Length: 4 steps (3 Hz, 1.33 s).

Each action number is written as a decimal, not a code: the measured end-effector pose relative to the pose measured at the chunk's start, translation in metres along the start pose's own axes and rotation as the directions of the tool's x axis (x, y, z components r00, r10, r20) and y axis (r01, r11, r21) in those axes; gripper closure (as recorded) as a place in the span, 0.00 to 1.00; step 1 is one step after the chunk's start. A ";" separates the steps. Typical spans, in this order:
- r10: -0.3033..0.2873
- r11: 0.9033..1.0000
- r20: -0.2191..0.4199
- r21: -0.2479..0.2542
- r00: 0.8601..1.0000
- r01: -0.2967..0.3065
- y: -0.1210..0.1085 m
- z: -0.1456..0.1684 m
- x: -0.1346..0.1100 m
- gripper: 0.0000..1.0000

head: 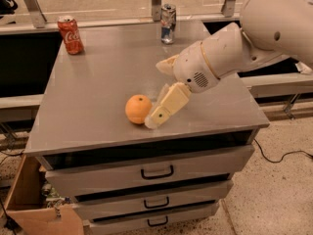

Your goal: Pick orange

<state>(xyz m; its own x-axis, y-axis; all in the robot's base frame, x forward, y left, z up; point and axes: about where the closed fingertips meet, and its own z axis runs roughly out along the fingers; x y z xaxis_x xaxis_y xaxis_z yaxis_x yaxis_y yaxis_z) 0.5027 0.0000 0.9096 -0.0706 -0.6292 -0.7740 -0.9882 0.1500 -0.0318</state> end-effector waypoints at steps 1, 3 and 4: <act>0.007 1.000 0.035 0.000 0.999 -0.007 -0.002 0.024 0.007 0.00; 0.034 0.999 0.092 -0.016 0.995 -0.032 0.002 0.060 0.008 0.04; 0.045 0.999 0.113 -0.020 0.993 -0.043 0.005 0.067 0.010 0.20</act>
Offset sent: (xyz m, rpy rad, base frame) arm 0.0087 0.0447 -0.0543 0.1191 0.0273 -0.0086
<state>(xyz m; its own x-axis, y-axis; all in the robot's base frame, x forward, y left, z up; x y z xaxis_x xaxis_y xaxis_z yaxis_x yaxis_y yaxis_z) 0.5058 0.0460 0.8595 -0.0994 -0.5316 -0.8411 -0.9867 0.1617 0.0144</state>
